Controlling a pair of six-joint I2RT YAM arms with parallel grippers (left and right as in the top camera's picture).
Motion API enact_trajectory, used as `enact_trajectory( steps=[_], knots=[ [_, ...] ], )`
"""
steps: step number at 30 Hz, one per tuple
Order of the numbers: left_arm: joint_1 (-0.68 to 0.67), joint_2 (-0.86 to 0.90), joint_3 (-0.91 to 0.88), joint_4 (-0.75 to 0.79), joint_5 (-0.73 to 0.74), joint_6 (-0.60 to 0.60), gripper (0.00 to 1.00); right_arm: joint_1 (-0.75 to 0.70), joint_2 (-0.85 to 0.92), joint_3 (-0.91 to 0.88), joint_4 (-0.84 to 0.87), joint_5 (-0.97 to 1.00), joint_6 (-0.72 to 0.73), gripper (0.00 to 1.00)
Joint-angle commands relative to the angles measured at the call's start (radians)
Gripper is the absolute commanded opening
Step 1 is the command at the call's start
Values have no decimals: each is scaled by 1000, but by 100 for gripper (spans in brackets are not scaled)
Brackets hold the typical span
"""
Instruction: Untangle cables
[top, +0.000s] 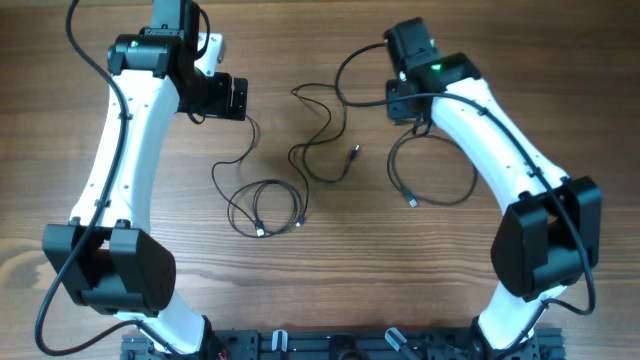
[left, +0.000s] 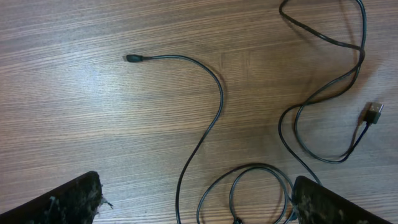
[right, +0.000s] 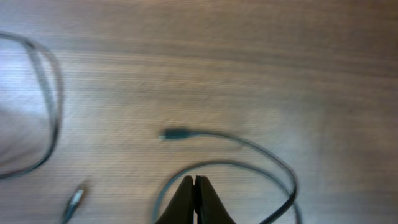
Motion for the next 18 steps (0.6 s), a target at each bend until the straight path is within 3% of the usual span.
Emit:
enact_trajectory(
  steps=[1,4,9,18],
  knots=[
    [4,0,6,0,19,7,100,-91,57,-19,34,-201,-162,7],
    [4,0,6,0,19,7,100,-149,114,-20,26,-476,-222,8],
    [4,0,6,1,19,7,100,-157,237,-20,36,-511,-254,9],
    [4,0,6,0,19,7,100,-217,311,-20,144,-166,-103,6]
  ],
)
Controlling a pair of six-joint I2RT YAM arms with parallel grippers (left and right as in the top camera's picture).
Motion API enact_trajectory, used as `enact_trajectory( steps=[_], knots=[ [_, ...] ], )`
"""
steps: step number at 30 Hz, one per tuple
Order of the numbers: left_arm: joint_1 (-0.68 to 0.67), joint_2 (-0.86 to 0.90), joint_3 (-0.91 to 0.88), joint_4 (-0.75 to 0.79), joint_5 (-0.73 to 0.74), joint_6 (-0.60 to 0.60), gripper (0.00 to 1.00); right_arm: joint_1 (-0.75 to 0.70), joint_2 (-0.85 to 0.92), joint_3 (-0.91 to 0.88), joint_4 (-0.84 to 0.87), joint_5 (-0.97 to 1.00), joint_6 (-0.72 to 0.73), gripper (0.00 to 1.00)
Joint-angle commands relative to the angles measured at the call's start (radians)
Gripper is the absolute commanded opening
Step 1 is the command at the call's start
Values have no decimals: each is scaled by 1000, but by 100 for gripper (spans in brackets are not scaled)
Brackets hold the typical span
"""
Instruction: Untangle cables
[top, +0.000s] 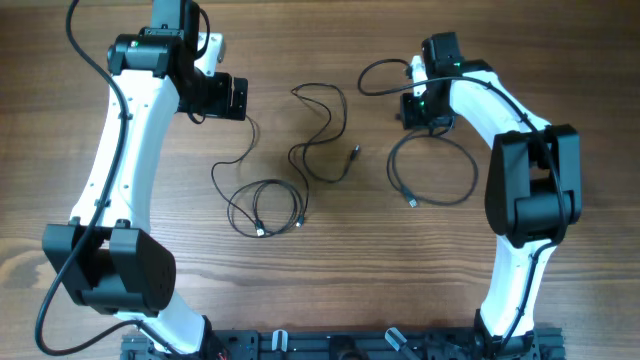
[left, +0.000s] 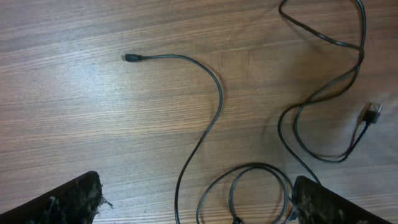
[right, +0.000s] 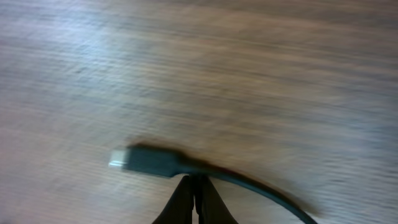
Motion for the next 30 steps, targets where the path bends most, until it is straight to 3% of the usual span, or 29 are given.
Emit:
enact_trajectory(
  steps=[1,14,21,23,28,30],
  knots=[
    [4,0,6,2,16,7,100,-50,38,-6,11,220,72,6],
    [4,0,6,2,16,7,100,-293,38,-6,-93,269,127,6],
    [4,0,6,2,16,7,100,-306,-3,22,-262,330,148,16],
    [4,0,6,1,16,7,100,-304,-16,23,-325,242,147,26],
    [4,0,6,1,16,7,100,-304,-16,23,-457,-270,93,27],
    [4,0,6,2,16,7,100,-304,-18,26,-502,-502,0,38]
  ],
)
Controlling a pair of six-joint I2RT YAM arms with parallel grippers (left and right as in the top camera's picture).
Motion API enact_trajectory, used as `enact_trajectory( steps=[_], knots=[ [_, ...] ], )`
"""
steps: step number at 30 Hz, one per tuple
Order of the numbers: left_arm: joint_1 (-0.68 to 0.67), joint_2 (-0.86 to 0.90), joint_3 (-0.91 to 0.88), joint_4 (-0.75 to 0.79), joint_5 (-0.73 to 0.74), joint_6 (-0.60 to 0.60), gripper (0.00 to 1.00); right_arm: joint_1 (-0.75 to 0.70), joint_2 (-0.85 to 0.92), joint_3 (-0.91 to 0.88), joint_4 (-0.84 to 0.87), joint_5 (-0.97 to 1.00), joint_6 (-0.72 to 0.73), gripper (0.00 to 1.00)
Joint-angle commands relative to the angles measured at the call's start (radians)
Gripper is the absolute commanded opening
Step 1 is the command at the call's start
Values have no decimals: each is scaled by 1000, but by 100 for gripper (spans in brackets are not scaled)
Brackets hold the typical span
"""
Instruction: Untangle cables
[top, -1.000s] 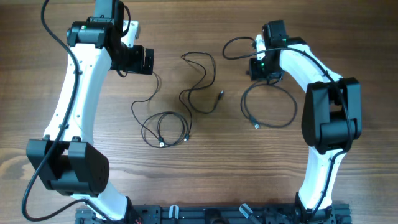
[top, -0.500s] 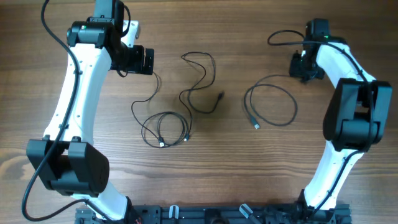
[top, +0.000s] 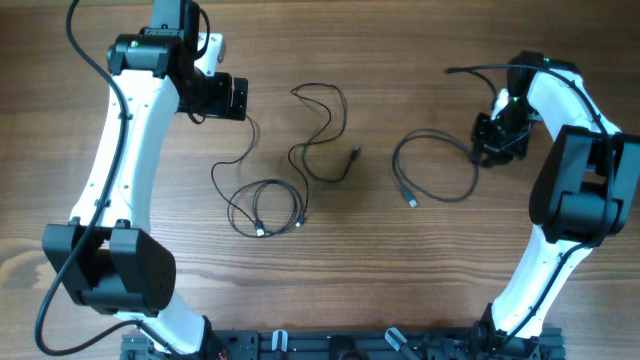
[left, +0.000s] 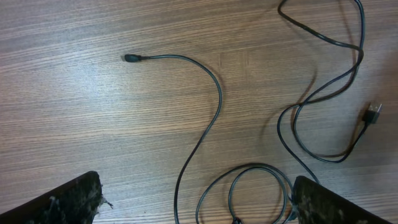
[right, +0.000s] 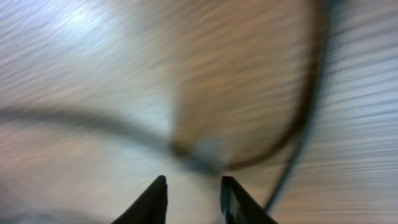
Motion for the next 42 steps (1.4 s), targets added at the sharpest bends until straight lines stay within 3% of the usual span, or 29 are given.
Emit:
enact_trajectory(
  steps=[1,7,11,14,20,23,29,36,40,42],
  knots=[
    [4,0,6,0,16,7,100,4,-22,19,-58,-459,-106,45],
    [4,0,6,0,16,7,100,34,-175,82,49,-86,98,51],
    [4,0,6,0,16,7,100,84,-318,82,147,81,147,58],
    [4,0,6,0,16,7,100,141,-375,82,163,46,116,56],
    [4,0,6,0,16,7,100,349,-375,17,87,1,103,41],
    [4,0,6,0,16,7,100,457,-375,-30,80,16,125,43],
    [4,0,6,0,16,7,100,610,-375,-119,131,271,202,43],
    [4,0,6,0,16,7,100,619,-373,-301,304,304,202,47],
    [4,0,6,0,16,7,100,619,-369,-403,475,304,179,42],
    [4,0,6,0,16,7,100,619,-357,-463,586,305,127,34]
  ],
)
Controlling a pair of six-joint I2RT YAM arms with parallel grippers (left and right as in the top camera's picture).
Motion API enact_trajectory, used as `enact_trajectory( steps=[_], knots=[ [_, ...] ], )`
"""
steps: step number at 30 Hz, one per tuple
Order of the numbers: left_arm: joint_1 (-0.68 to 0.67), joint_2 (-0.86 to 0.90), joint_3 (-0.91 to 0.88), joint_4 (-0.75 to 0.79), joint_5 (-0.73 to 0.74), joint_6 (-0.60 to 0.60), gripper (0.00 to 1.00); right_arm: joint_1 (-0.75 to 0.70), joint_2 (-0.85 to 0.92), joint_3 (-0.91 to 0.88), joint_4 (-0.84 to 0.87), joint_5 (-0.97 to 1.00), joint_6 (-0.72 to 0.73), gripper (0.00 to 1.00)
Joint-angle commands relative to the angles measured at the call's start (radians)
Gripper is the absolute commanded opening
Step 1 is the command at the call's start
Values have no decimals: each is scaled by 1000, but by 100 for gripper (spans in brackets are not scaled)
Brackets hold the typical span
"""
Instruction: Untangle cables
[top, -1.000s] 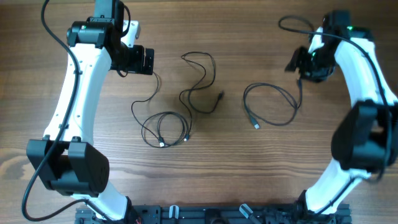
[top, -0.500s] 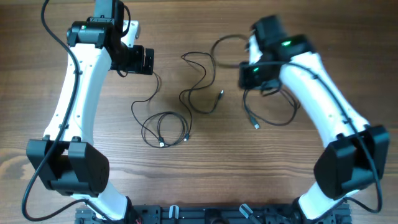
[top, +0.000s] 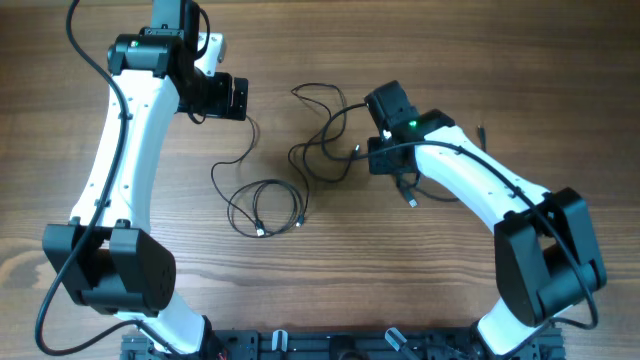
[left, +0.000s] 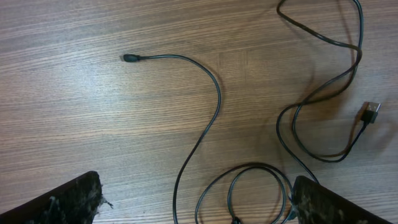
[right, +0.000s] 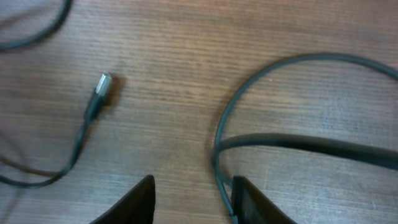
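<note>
Thin black cables lie tangled mid-table. One runs from a small plug (left: 130, 58) down into a coil (top: 265, 205). Another winds from the top down to a USB plug (top: 356, 152), seen also as the USB plug (right: 102, 84) in the right wrist view. A thicker dark cable (right: 280, 142) curves under my right arm, one end plug (top: 412, 203) showing. My right gripper (right: 191, 199) is open low over the wood, a strand of the thick cable just inside its right finger (right: 249, 199). My left gripper (left: 196, 205) hangs open high above the coil (left: 255, 186).
The wooden table (top: 560, 60) carries only the cables. My left arm (top: 130, 150) stands along the left side and my right arm (top: 480, 190) crosses from the lower right. The arm mounts (top: 330, 345) sit at the near edge.
My right gripper was at the far right of the table with its jaws slightly parted. Now it is near the middle beside the USB plug, open wider. The left arm has not moved.
My right gripper was shut on the thick cable right of the tangle. It stayed shut a little further right, the cable drawn along. Then it stood at the far right with jaws parted, the cable spread out there. Now it is back at the middle, open.
</note>
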Motion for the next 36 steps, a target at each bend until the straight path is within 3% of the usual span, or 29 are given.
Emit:
enact_trajectory(
  steps=[1,6,14,18,28,30,32,36],
  knots=[
    [4,0,6,0,12,7,100,0,21,-76,114,25,-74,34],
    [4,0,6,0,12,7,100,0,56,-154,198,79,-122,33],
    [4,0,6,0,12,7,100,0,58,-170,101,80,-125,34],
    [4,0,6,0,12,7,100,0,58,-170,22,79,-137,45],
    [4,0,6,0,12,7,100,0,58,-171,40,-3,-306,37],
    [4,0,6,0,12,7,100,0,59,-171,42,-3,-417,51],
    [4,0,6,0,12,7,100,-5,60,-171,63,-4,-465,57],
    [4,0,6,0,12,7,100,-31,63,-177,71,-42,-467,54]
  ],
)
